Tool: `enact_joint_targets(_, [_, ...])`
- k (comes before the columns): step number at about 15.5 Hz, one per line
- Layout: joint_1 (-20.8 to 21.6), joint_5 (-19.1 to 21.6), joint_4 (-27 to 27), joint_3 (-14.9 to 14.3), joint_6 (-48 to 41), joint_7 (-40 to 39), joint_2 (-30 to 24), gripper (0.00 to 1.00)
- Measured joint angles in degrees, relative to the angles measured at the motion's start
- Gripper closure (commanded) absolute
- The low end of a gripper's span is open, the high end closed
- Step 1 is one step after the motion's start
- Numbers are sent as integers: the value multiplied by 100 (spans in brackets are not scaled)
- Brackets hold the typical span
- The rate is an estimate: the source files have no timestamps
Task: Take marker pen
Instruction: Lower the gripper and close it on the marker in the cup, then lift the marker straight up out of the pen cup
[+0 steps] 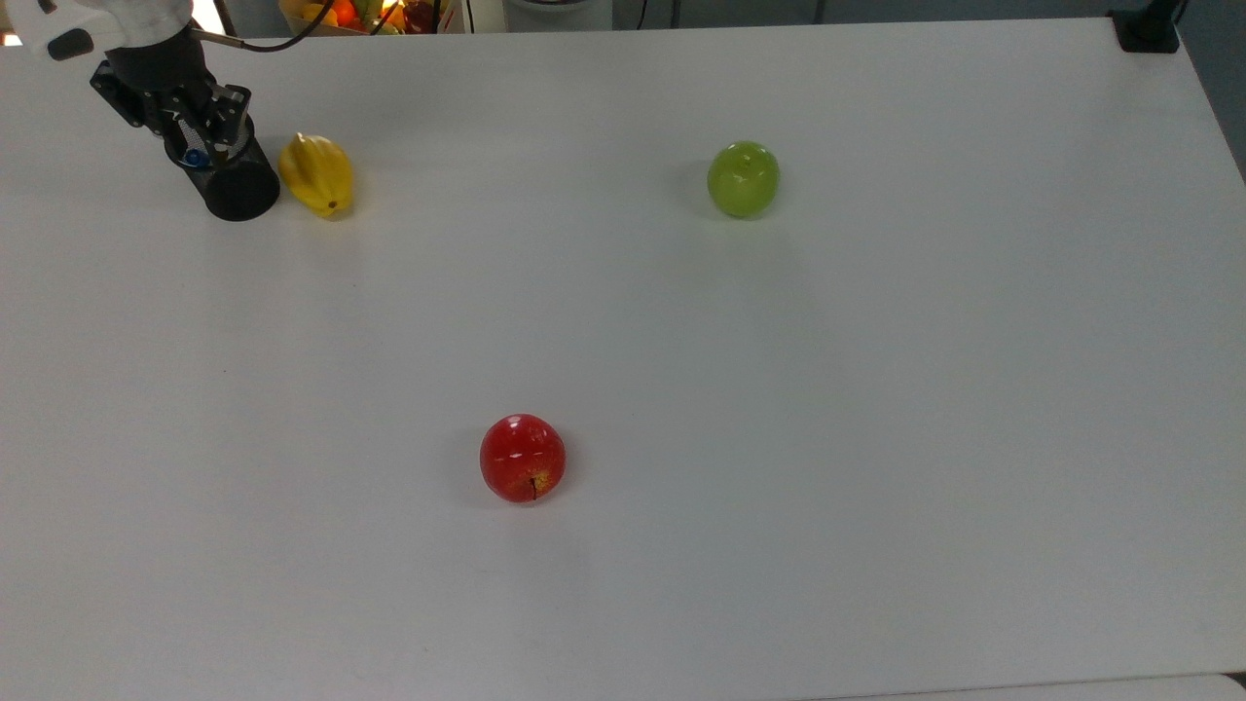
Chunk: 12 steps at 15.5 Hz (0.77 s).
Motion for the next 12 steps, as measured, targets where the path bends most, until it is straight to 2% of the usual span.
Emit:
enact_joint_targets(5, [-19, -132, -5, -83, 0, -218, 24, 93])
enact_joint_targets(12, [-19, -134, 8, -97, -1, -294, 23, 98])
